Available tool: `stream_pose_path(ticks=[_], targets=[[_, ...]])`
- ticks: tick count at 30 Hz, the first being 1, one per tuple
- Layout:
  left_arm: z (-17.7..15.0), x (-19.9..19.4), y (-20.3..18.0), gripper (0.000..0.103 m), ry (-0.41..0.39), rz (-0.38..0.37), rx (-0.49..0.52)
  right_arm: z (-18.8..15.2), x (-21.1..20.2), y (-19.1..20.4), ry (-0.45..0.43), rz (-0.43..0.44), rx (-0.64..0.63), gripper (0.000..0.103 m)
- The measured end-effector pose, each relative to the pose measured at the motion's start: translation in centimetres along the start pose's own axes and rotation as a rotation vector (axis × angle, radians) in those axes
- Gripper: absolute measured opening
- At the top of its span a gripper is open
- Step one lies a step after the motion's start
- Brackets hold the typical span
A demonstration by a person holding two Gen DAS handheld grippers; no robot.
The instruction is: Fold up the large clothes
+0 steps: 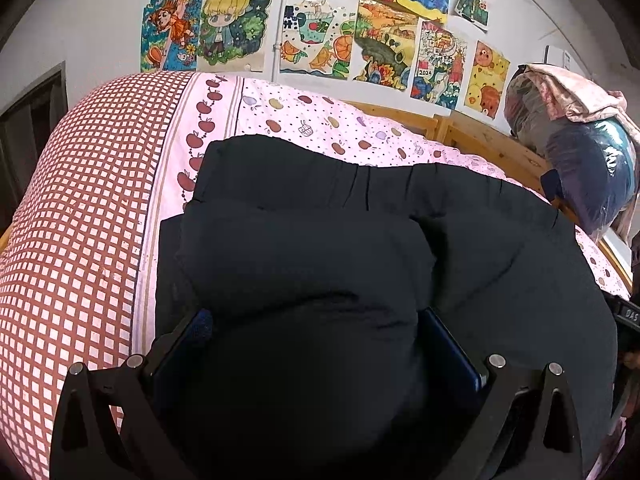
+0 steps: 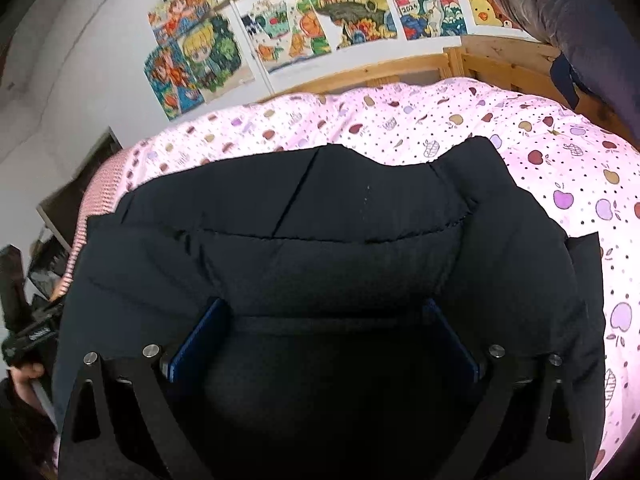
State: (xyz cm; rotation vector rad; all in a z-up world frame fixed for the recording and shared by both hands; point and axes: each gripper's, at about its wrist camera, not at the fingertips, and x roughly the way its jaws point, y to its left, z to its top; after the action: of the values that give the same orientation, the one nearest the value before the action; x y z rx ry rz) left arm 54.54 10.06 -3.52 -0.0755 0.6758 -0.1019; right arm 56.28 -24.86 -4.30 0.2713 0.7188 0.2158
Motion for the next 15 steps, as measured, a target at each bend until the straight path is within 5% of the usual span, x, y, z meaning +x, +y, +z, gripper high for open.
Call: stream_pose_path(ticks=[15], targets=[[0.9, -2.3, 0.2, 0.103, 0.011, 0.031, -0.029, 0.7, -4.4, 1.0, 0.006, -0.082, -0.091, 0.096]])
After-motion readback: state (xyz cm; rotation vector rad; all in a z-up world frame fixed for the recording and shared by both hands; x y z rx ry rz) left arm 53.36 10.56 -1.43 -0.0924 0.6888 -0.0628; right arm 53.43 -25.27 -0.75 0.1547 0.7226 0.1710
